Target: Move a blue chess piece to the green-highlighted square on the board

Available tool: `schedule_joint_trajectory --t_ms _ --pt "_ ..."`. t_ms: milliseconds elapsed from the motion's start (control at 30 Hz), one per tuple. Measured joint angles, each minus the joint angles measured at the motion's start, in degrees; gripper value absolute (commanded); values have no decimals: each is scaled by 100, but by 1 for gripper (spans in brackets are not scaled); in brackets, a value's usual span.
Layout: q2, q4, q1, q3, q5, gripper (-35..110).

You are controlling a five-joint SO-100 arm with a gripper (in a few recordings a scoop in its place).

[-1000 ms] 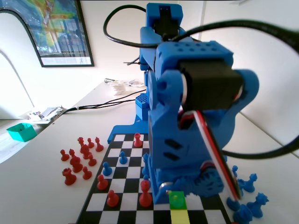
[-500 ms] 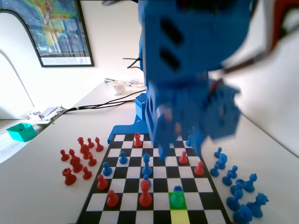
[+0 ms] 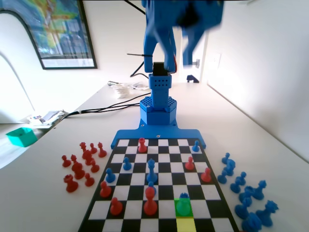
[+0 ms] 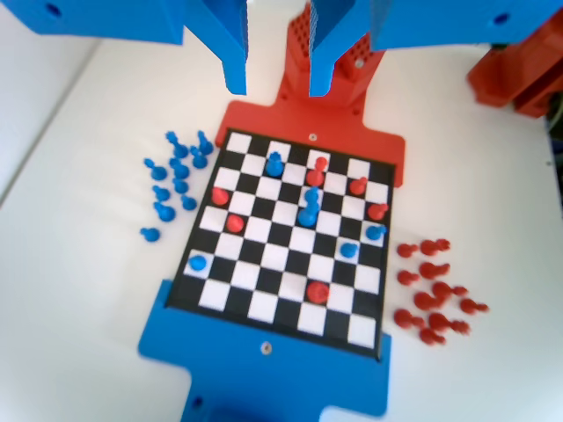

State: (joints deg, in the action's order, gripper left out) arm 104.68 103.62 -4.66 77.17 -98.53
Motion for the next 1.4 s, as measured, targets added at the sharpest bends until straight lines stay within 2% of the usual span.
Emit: schedule_joint_trajectory --t_ms 600,967,1400 --pt "4245 70 387 2681 -316 7" --pt "5651 -527 501 4096 -290 4" --pt "6363 -1125 563 4729 -202 1"
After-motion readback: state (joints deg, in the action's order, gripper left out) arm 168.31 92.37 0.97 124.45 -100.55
